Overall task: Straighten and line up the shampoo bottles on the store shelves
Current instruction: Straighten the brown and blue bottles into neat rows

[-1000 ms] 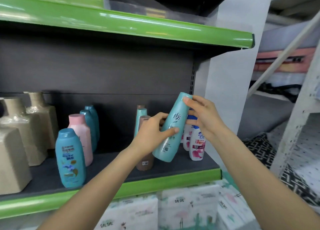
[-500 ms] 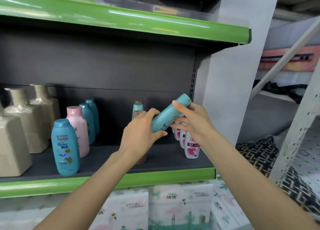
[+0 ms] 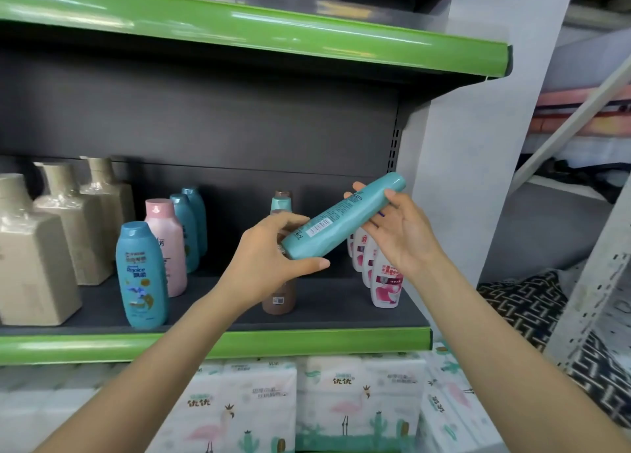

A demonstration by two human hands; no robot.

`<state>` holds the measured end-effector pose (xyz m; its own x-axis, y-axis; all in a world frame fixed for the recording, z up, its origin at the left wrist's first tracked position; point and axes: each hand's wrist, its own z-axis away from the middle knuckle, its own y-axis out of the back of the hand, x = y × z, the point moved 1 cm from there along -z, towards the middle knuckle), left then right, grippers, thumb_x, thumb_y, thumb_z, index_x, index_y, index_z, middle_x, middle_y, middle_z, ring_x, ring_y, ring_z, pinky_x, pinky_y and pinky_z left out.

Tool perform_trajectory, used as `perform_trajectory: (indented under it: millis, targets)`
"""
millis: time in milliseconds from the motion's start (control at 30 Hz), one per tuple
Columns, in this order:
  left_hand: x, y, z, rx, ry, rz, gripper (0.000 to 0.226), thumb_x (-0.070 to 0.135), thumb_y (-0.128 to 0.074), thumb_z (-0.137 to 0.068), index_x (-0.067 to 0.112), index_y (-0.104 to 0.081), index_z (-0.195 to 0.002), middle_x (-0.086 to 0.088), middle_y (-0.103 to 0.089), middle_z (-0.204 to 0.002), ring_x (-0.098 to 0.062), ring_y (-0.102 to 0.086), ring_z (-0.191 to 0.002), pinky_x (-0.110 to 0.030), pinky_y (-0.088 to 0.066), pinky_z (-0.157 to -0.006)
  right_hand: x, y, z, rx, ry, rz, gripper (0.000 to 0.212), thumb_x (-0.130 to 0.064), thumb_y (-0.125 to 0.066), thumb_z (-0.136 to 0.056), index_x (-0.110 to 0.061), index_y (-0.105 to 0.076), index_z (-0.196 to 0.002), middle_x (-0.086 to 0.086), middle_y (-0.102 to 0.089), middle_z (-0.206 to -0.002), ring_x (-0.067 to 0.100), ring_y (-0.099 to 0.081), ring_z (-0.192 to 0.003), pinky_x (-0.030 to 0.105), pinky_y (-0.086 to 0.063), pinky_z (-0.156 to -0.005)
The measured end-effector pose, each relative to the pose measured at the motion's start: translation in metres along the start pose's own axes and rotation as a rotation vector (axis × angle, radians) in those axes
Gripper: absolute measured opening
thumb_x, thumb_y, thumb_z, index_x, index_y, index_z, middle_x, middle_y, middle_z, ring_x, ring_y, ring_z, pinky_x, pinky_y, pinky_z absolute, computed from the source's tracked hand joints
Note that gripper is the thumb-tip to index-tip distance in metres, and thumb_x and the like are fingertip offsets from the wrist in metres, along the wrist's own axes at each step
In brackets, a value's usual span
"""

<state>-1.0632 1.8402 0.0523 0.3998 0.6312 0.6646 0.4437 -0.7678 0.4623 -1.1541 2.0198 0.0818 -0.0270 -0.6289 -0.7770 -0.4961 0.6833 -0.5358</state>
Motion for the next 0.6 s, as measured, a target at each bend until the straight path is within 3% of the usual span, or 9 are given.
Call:
perform_trajectory:
  millis: [133,233,367,533,600]
  targets:
    - [-0.001,-0.003,0.002,0.087,-0.078,-0.146,0.064,0.036,-0.086,-0.056,0.023,-0.058,-0.112,0.013,-0.053,-0.104,0.002,-0.052,-0.092,0.0,-0.035,-0.077,0.003,0.001,0.0,-0.013,-0.019,-0.031,0.041,-0.022,-0.049,-0.094,-0.002,-0.046,-0.13,0.017,-0.06,-0.127,0.03,-0.062,-0.112,0.038,-0.057,-0.08]
    - [-0.002,-0.003,0.003,0.131,-0.115,-0.205,0.066,0.035,-0.087,-0.055,0.02,-0.056,-0.111,0.009,-0.047,-0.104,0.001,-0.046,-0.091,0.002,-0.032,-0.078,0.006,-0.002,0.001,-0.056,-0.024,-0.044,0.034,-0.027,-0.047,-0.096,-0.007,-0.049,-0.123,0.014,-0.062,-0.122,0.028,-0.065,-0.107,0.039,-0.057,-0.076]
    - [-0.001,-0.001,0.006,0.141,-0.14,-0.261,0.068,0.033,-0.086,-0.056,0.018,-0.054,-0.114,0.005,-0.044,-0.104,0.0,-0.044,-0.088,-0.008,-0.033,-0.076,0.008,-0.003,0.004,-0.068,-0.018,-0.041,0.033,-0.027,-0.042,-0.099,-0.008,-0.048,-0.126,0.014,-0.063,-0.122,0.027,-0.064,-0.108,0.04,-0.057,-0.078]
    - [-0.004,0.005,0.007,0.107,-0.121,-0.208,0.064,0.036,-0.084,-0.059,0.022,-0.055,-0.115,0.006,-0.05,-0.104,-0.002,-0.049,-0.093,-0.001,-0.035,-0.079,0.011,-0.007,0.006,-0.057,-0.018,-0.009,0.04,-0.029,-0.045,-0.097,-0.009,-0.046,-0.132,0.014,-0.063,-0.124,0.029,-0.062,-0.112,0.042,-0.057,-0.078]
    - [-0.006,0.008,0.007,0.095,-0.094,-0.121,0.062,0.037,-0.083,-0.06,0.025,-0.057,-0.116,0.008,-0.054,-0.107,-0.002,-0.053,-0.098,-0.006,-0.041,-0.083,0.011,-0.009,0.006,-0.068,-0.019,-0.014,0.041,-0.031,-0.046,-0.096,-0.011,-0.047,-0.132,0.012,-0.064,-0.123,0.028,-0.063,-0.112,0.043,-0.057,-0.077]
